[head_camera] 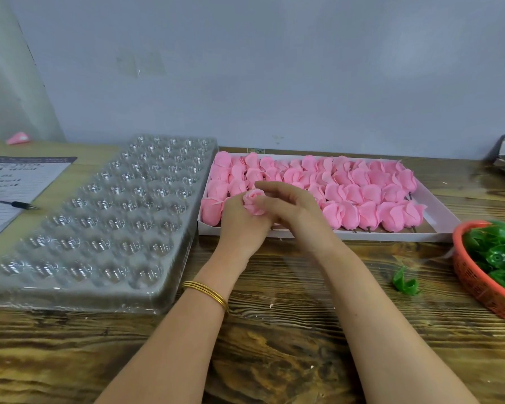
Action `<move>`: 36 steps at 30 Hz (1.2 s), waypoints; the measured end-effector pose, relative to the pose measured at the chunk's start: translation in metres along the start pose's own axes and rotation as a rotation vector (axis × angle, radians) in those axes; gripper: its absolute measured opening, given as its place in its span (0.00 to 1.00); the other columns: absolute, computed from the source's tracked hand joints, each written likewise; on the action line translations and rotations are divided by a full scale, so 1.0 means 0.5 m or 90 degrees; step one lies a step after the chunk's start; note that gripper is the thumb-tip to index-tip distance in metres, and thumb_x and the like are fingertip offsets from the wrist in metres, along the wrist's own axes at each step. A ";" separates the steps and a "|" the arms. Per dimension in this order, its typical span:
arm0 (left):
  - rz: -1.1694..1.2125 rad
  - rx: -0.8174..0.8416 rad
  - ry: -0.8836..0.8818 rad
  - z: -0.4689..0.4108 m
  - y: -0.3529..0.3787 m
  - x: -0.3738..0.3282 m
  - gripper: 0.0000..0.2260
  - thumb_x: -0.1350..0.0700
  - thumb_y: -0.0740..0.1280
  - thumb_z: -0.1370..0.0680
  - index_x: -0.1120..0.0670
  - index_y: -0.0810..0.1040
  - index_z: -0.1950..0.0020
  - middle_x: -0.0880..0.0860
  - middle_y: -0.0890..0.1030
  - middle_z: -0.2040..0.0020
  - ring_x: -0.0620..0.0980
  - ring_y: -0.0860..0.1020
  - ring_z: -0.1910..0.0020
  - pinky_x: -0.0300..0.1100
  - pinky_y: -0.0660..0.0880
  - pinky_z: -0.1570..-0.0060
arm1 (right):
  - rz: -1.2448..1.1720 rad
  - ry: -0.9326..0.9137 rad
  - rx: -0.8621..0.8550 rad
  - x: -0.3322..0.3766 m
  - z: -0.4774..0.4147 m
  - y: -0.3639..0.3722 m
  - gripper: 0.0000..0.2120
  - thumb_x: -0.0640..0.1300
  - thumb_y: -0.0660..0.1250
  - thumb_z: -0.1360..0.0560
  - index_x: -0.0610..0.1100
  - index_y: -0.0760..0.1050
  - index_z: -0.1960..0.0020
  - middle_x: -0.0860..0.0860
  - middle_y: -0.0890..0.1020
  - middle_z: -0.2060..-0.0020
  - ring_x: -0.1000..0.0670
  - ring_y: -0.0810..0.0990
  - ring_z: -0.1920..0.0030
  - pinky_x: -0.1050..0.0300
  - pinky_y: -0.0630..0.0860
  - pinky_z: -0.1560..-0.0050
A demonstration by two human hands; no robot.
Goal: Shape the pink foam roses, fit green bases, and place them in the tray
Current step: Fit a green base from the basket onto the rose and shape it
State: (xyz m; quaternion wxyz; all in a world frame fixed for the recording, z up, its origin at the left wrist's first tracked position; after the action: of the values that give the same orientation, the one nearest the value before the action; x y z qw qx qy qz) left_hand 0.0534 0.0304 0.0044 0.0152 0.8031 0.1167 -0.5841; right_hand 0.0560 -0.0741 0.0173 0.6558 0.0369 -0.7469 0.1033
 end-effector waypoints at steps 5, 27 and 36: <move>0.141 0.004 -0.010 0.003 -0.008 -0.008 0.13 0.63 0.71 0.27 0.45 0.84 0.65 0.47 0.83 0.68 0.42 0.82 0.67 0.34 0.77 0.68 | -0.156 0.042 -0.026 -0.008 -0.009 -0.013 0.15 0.43 0.66 0.35 0.45 0.82 0.49 0.49 0.86 0.52 0.51 0.83 0.49 0.58 0.78 0.54; 0.286 0.028 -0.059 -0.013 -0.009 0.011 0.10 0.59 0.72 0.34 0.48 0.75 0.73 0.45 0.75 0.72 0.42 0.76 0.68 0.38 0.75 0.68 | -0.352 0.154 0.187 -0.023 0.010 0.040 0.09 0.29 0.62 0.24 0.37 0.79 0.48 0.45 0.81 0.55 0.52 0.80 0.58 0.59 0.79 0.51; 0.317 0.092 -0.074 -0.017 -0.003 0.021 0.06 0.52 0.75 0.39 0.48 0.80 0.66 0.46 0.80 0.67 0.45 0.81 0.63 0.42 0.80 0.62 | -0.341 0.137 0.196 -0.030 0.006 0.032 0.09 0.30 0.65 0.28 0.39 0.80 0.52 0.48 0.82 0.59 0.53 0.82 0.59 0.57 0.79 0.47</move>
State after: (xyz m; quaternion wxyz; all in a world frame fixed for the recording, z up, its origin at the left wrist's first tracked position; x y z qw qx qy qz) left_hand 0.0638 0.0350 -0.0026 0.1076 0.7714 -0.1275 -0.6141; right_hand 0.0521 -0.0605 0.0007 0.7216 0.3196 -0.6127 0.0425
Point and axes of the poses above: each hand's wrist, its own z-axis away from the middle knuckle, its own y-axis out of the palm, x = y × z, the point moved 5 cm from there along -z, towards the middle knuckle
